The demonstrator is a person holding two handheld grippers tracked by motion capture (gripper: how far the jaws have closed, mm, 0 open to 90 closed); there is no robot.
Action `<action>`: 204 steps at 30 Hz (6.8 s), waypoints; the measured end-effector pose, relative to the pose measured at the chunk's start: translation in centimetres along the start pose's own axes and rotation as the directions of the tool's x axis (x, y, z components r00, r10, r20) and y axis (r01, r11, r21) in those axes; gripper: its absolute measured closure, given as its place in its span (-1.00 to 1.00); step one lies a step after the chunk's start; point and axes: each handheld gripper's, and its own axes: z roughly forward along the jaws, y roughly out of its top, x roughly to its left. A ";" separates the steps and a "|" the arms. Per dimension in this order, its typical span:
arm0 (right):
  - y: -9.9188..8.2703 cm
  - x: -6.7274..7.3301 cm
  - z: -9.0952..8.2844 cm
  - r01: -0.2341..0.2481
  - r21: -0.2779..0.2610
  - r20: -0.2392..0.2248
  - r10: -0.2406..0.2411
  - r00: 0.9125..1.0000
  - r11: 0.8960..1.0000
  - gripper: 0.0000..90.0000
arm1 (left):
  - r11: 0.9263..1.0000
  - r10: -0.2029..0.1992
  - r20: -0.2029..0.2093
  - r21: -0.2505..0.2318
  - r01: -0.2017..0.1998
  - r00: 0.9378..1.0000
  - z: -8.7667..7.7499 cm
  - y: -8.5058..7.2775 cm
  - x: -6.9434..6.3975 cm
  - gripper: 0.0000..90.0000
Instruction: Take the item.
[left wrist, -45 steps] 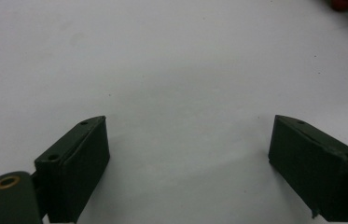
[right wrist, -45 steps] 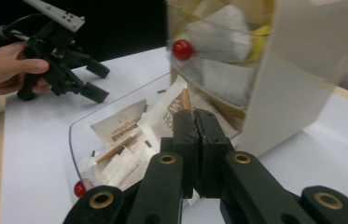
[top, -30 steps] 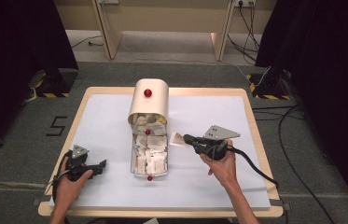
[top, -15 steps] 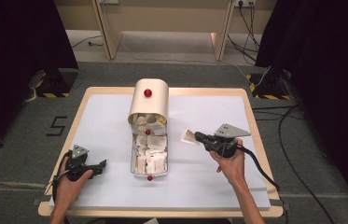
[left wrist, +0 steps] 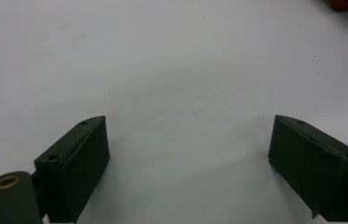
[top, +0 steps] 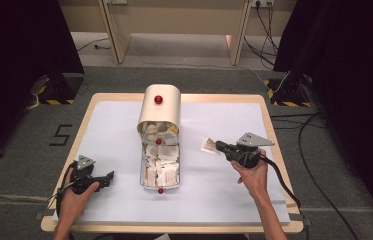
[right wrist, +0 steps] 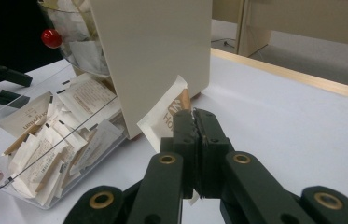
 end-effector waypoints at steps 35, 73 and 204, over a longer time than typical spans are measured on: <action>-2.2 -2.4 -0.2 -0.025 0.071 0.088 0.019 0.996 0.997 0.96 | 1.000 0.000 0.000 0.001 0.000 1.000 0.0 0.0 0.0 -0.74; -4.6 -4.0 0.5 -0.048 0.159 0.146 0.025 0.989 0.986 0.96 | 1.000 0.000 0.000 0.000 0.000 1.000 0.0 0.0 0.0 -0.74; -4.4 1.4 -2.8 -0.013 0.194 0.118 -0.010 0.993 0.981 -0.26 | 1.000 0.000 0.000 0.000 0.000 1.000 0.0 0.0 0.0 -0.74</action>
